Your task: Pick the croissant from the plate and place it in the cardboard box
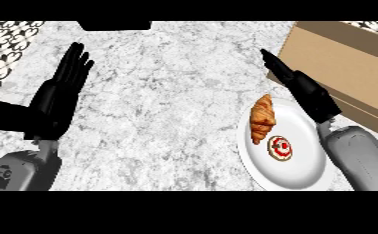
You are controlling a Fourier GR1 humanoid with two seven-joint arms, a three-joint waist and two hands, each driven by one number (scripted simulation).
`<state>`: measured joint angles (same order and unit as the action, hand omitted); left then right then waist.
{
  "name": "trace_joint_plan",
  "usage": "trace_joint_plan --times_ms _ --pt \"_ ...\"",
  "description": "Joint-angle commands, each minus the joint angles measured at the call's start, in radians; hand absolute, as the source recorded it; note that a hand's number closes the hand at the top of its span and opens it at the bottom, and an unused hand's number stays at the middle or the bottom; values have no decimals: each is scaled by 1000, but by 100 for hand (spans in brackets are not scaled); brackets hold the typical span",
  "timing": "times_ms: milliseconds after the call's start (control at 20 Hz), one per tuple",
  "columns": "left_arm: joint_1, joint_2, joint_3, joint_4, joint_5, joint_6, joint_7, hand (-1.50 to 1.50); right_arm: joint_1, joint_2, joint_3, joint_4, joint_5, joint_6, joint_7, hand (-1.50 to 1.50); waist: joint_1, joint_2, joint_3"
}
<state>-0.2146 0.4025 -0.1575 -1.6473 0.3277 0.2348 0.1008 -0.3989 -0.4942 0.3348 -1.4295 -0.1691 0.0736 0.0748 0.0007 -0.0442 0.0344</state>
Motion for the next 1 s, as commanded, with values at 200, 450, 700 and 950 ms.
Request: trace_joint_plan --times_ms 200,450,700,950 --pt "140 30 49 126 -75 104 19 0 2 -48 -143 -50 309 -491 121 150 -55 19 -43" --pt "213 11 66 189 -72 138 18 0 121 -151 -173 32 536 -693 302 150 -123 16 -48" --pt "238 -22 46 205 -82 142 -16 0 208 -114 -65 -36 848 -854 469 -150 -94 20 -49" --pt "235 -37 34 208 -105 162 -32 0 272 -109 -9 -109 1037 -703 760 -150 -89 19 -50"
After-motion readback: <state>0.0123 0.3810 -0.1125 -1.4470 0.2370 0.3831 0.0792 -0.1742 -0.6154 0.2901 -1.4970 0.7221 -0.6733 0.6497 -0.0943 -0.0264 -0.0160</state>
